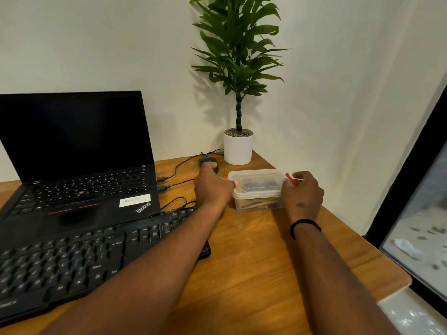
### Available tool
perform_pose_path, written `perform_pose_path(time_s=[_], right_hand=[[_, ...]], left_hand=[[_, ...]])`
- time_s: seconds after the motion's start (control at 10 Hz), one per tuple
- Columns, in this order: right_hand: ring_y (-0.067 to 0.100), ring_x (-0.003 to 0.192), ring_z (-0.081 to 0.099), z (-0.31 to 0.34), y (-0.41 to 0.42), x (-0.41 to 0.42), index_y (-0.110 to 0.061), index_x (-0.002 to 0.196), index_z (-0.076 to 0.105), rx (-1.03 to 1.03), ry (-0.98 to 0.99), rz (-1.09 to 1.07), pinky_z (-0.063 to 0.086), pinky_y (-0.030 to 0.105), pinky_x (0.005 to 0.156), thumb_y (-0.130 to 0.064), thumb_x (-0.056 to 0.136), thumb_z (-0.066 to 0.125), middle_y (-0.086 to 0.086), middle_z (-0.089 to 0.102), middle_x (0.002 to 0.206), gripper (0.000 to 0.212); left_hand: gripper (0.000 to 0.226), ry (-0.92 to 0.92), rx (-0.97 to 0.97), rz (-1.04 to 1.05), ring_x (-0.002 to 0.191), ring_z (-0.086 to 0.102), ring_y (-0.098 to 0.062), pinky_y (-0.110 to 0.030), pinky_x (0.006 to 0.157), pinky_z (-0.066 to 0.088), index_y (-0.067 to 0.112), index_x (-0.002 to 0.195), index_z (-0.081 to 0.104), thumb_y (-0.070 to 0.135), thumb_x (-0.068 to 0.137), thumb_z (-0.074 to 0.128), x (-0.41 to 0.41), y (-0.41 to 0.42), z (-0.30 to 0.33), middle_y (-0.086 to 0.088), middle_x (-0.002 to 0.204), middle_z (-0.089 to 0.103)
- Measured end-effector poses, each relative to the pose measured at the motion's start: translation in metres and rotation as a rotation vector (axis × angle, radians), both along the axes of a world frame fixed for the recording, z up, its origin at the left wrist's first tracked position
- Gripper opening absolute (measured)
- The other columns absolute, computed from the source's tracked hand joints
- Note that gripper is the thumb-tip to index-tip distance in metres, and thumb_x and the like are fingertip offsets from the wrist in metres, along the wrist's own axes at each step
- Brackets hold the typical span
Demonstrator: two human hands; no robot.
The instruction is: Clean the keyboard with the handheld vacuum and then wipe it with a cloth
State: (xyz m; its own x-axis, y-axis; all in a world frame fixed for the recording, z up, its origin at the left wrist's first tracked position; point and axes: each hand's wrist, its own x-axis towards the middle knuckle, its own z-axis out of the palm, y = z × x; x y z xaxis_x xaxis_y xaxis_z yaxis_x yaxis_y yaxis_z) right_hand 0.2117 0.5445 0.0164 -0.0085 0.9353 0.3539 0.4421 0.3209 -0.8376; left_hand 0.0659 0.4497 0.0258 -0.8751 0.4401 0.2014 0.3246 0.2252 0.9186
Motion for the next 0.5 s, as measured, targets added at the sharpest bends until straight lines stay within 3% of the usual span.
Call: perform_pose_path(time_s=[0.1, 0.2, 0.3, 0.4, 0.5], right_hand=[[0.032, 0.104, 0.068, 0.002, 0.001, -0.003, -0.008, 0.124, 0.064, 0.067, -0.103, -0.008, 0.053, 0.039, 0.093, -0.018, 0.096, 0.063, 0.014, 0.07, 0.118, 0.03], [0.032, 0.097, 0.068, 0.003, 0.001, -0.002, -0.009, 0.116, 0.067, 0.089, -0.19, -0.012, 0.055, 0.038, 0.086, -0.016, 0.096, 0.058, 0.014, 0.072, 0.109, 0.023], [0.033, 0.1, 0.066, 0.007, -0.005, -0.003, -0.008, 0.12, 0.063, 0.105, -0.298, -0.004, 0.055, 0.042, 0.085, -0.02, 0.1, 0.052, 0.016, 0.07, 0.113, 0.026], [0.037, 0.136, 0.043, 0.012, -0.034, -0.007, -0.005, 0.137, 0.052, 0.208, -0.389, 0.043, 0.044, 0.049, 0.104, -0.023, 0.101, 0.048, 0.019, 0.046, 0.148, 0.039], [0.034, 0.136, 0.041, 0.032, -0.068, -0.018, -0.004, 0.131, 0.056, 0.243, -0.247, 0.176, 0.039, 0.045, 0.11, -0.025, 0.099, 0.051, 0.019, 0.049, 0.144, 0.038]], left_hand=[[0.052, 0.337, -0.077, 0.012, 0.091, 0.066, -0.024, -0.038, 0.075, 0.059, 0.018, 0.133, 0.055, 0.004, 0.085, 0.069, 0.016, -0.003, 0.003, -0.002, 0.104, 0.064], [0.047, 0.502, -0.188, 0.012, 0.089, 0.066, -0.028, -0.039, 0.071, 0.057, 0.017, 0.133, 0.054, 0.005, 0.089, 0.063, 0.025, -0.007, 0.012, -0.006, 0.107, 0.061], [0.049, 0.463, -0.254, 0.019, 0.09, 0.067, -0.029, -0.042, 0.072, 0.058, 0.021, 0.14, 0.044, 0.018, 0.095, 0.062, 0.021, -0.016, 0.012, -0.008, 0.107, 0.067], [0.054, 0.347, -0.242, 0.02, 0.096, 0.068, -0.029, -0.037, 0.072, 0.053, 0.02, 0.147, 0.037, 0.036, 0.1, 0.058, 0.014, -0.047, 0.014, -0.007, 0.109, 0.071], [0.045, 0.281, -0.17, 0.044, 0.094, 0.067, -0.03, -0.035, 0.071, 0.048, 0.021, 0.14, 0.044, 0.041, 0.101, 0.055, 0.001, -0.08, 0.019, -0.006, 0.103, 0.07]])
